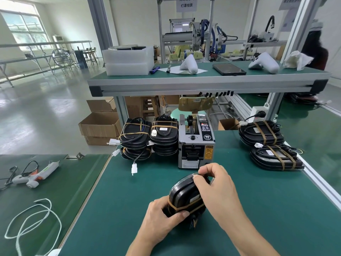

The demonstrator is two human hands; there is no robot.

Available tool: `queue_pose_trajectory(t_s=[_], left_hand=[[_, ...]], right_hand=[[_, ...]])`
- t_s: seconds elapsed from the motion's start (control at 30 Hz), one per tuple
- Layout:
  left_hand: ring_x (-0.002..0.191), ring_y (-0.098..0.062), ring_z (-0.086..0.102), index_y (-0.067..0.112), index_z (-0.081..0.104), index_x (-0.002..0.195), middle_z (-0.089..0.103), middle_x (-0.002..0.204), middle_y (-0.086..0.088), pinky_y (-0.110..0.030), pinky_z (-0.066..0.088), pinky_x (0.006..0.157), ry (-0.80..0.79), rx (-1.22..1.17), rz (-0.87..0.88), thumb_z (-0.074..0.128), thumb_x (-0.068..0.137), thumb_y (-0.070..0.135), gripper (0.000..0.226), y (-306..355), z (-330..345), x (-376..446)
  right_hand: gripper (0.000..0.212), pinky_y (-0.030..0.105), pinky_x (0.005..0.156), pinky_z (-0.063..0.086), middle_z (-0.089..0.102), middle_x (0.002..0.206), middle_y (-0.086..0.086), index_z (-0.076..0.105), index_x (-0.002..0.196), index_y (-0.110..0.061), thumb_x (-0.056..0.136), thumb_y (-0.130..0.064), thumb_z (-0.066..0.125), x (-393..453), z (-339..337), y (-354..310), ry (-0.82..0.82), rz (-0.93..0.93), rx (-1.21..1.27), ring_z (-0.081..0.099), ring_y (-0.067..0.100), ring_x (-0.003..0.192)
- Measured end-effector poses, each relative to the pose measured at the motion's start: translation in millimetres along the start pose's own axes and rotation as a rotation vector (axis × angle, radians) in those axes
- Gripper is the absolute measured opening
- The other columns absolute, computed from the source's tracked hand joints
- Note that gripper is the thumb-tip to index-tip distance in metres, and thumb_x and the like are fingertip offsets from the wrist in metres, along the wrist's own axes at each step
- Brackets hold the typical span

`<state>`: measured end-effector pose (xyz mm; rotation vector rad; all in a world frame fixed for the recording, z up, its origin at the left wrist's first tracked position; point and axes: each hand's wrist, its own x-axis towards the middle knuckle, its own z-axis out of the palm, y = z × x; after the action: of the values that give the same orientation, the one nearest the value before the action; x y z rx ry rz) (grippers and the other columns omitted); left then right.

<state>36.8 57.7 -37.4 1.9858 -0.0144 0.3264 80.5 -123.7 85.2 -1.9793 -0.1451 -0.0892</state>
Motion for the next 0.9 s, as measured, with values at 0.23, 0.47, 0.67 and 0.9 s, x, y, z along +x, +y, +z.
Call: queue_pose_trajectory(t_s=[0.23, 0.47, 0.67, 0.9], left_hand=[[0.081, -0.017, 0.071, 0.035, 0.079, 0.097, 0.079, 0.089, 0.007, -0.040, 0.059, 0.076, -0.007, 0.009, -0.020, 0.080, 0.079, 0.070, 0.040, -0.7, -0.1, 0.0], [0.075, -0.017, 0.066, 0.035, 0.076, 0.089, 0.074, 0.081, 0.006, -0.035, 0.053, 0.071, 0.004, 0.042, 0.023, 0.076, 0.075, 0.079, 0.046, -0.2, 0.0, 0.3], [0.071, -0.001, 0.060, 0.040, 0.077, 0.090, 0.075, 0.079, 0.007, -0.030, 0.052, 0.069, 0.006, 0.042, 0.008, 0.074, 0.074, 0.084, 0.047, 0.1, -0.6, 0.6], [0.073, 0.002, 0.064, 0.045, 0.079, 0.094, 0.076, 0.080, 0.013, -0.021, 0.051, 0.069, 0.005, 0.034, 0.012, 0.074, 0.078, 0.080, 0.039, 4.4, -1.5, 0.9]], right_hand=[[0.012, 0.032, 0.098, 0.048, 0.060, 0.106, -0.021, 0.064, 0.097, -0.039, 0.090, -0.031, 0.070, 5.5, 7.6, 4.0, -0.033, -0.010, 0.087, 0.055, -0.002, 0.109], [0.033, 0.031, 0.083, 0.053, 0.071, 0.093, -0.018, 0.068, 0.093, -0.043, 0.096, -0.014, 0.054, 7.8, 6.1, 23.3, 0.035, -0.002, 0.165, 0.065, 0.008, 0.092], [0.035, 0.043, 0.101, 0.052, 0.077, 0.117, 0.001, 0.060, 0.130, -0.024, 0.101, -0.042, 0.062, 26.2, -14.9, 60.3, -0.052, 0.211, 0.765, 0.074, 0.024, 0.109], [0.051, 0.017, 0.108, 0.044, 0.066, 0.139, -0.011, 0.062, 0.136, -0.041, 0.092, -0.066, 0.065, 8.3, -4.1, 89.6, -0.420, -0.033, 0.420, 0.057, 0.005, 0.134]])
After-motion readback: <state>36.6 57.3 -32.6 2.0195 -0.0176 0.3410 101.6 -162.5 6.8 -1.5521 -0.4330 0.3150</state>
